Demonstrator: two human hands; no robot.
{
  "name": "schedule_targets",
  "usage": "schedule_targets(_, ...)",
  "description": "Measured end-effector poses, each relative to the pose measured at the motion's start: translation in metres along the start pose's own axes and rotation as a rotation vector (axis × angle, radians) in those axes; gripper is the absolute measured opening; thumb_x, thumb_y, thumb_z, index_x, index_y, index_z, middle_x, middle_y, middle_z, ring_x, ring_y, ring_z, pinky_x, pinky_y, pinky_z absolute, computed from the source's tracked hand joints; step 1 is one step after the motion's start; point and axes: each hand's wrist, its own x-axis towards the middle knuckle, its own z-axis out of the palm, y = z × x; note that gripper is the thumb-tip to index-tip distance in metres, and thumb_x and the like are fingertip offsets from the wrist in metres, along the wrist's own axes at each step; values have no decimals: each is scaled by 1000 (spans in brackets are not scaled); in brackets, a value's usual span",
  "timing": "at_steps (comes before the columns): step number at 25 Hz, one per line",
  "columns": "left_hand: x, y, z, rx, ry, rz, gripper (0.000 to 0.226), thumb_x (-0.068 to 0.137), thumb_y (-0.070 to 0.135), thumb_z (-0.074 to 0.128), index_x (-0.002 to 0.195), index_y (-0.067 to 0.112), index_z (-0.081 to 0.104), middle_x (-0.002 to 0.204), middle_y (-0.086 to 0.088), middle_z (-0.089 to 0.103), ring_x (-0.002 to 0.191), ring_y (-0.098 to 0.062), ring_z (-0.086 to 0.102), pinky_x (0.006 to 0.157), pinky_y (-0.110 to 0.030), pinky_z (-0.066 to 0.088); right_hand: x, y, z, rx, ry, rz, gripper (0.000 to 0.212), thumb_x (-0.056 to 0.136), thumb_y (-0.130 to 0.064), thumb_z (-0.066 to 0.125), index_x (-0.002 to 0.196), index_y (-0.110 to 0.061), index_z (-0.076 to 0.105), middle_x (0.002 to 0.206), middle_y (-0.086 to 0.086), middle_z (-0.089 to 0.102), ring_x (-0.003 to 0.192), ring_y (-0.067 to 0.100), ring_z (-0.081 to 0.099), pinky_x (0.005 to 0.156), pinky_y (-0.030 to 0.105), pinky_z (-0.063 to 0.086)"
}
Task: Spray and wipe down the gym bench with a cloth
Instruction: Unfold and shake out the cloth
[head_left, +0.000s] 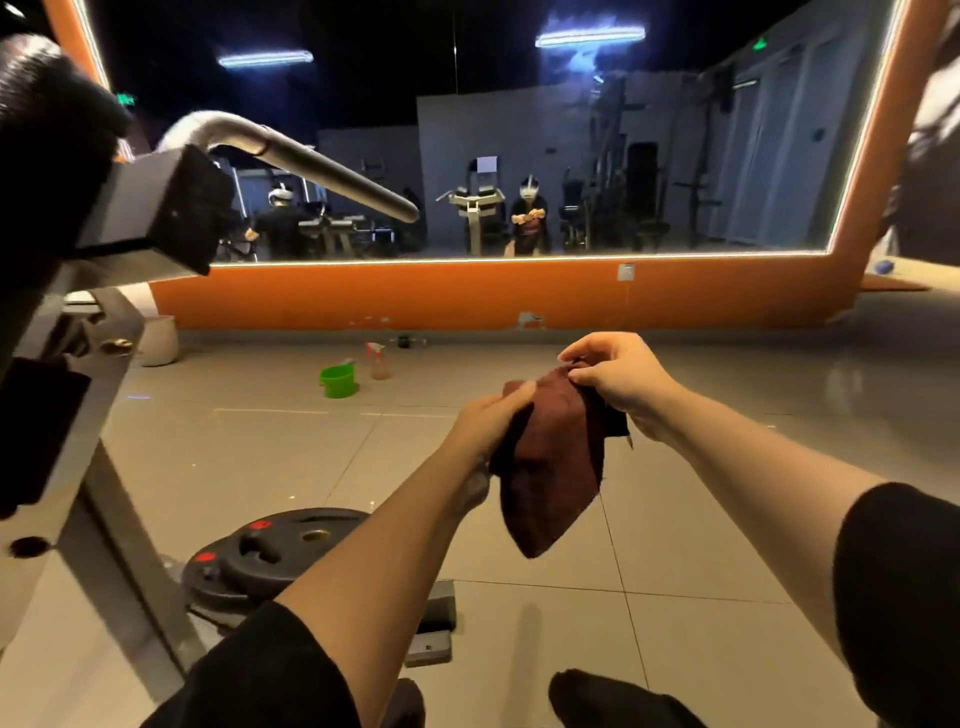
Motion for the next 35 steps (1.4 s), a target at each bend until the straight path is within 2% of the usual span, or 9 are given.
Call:
schedule_targets(5, 29, -22, -26, -95, 97, 64, 12, 94, 16, 57, 105, 16, 61, 100, -8, 68, 83, -18, 62, 65, -26, 47, 30, 24, 21, -20, -162, 62, 20, 85, 4, 62, 95, -10, 71, 103, 10, 67, 105, 27, 60, 93, 41, 51)
schedule_targets(9, 67, -45, -43, -102, 187, 6, 18, 101, 15, 46, 118, 18, 49, 88, -6, 62, 62, -12, 54, 41, -16, 37, 50, 59, 56, -54, -394, 114, 40, 75, 9, 64, 110, -11, 63, 110, 10, 61, 102, 31, 60, 86, 41, 56)
schedule_targets(12, 118, -71, -52, -71, 155, -55, 26, 99, 17, 53, 123, 17, 44, 92, -6, 63, 72, -16, 58, 53, -24, 39, 86, 98, 78, -189, -290, 158, 40, 80, 8, 62, 116, -11, 61, 109, 12, 62, 98, 28, 60, 77, 33, 56)
schedule_targets(16, 194, -89, -62, 38, 48, -120, 46, 87, -3, 61, 123, 21, 46, 112, -5, 62, 97, -22, 61, 77, -39, 51, 143, 141, 81, -47, -252, 233, 16, 88, 2, 54, 85, -12, 63, 87, 14, 60, 88, 28, 60, 79, 39, 53)
schedule_targets(20, 263, -85, -50, 146, -12, -147, 39, 92, -1, 58, 124, 17, 46, 119, -9, 58, 103, -30, 62, 86, -49, 55, 194, 158, 68, -22, -325, 319, 20, 86, -11, 65, 71, -17, 53, 73, 6, 55, 82, 24, 57, 72, 35, 45)
schedule_targets(24, 305, -75, -30, 66, -1, -161, 43, 85, 1, 68, 123, 14, 52, 118, -8, 61, 104, -26, 61, 94, -44, 52, 220, 170, 59, 78, -275, 435, 14, 90, -30, 63, 88, -17, 65, 89, 1, 68, 86, 18, 62, 74, 34, 46)
schedule_targets(28, 326, -96, -30, -8, -14, -166, 58, 78, -9, 70, 128, 14, 51, 117, -5, 58, 101, -25, 60, 86, -41, 56, 232, 197, 61, 77, -269, 506, 7, 85, -9, 66, 90, -10, 61, 86, 11, 64, 74, 22, 63, 63, 30, 52)
schedule_targets(31, 333, -133, -39, -21, -39, -132, 65, 80, -19, 58, 130, 21, 49, 117, -3, 55, 98, -23, 60, 77, -39, 58, 228, 229, 84, 57, -384, 535, 32, 80, 8, 63, 106, -10, 57, 96, 16, 61, 86, 29, 62, 68, 35, 55)
schedule_targets(35, 343, -181, -51, -14, -66, -168, 66, 76, -23, 50, 126, 19, 56, 116, -8, 62, 102, -28, 60, 90, -46, 51, 217, 267, 120, -9, -419, 471, 17, 78, 11, 63, 80, -6, 62, 73, 12, 59, 74, 25, 56, 68, 32, 49)
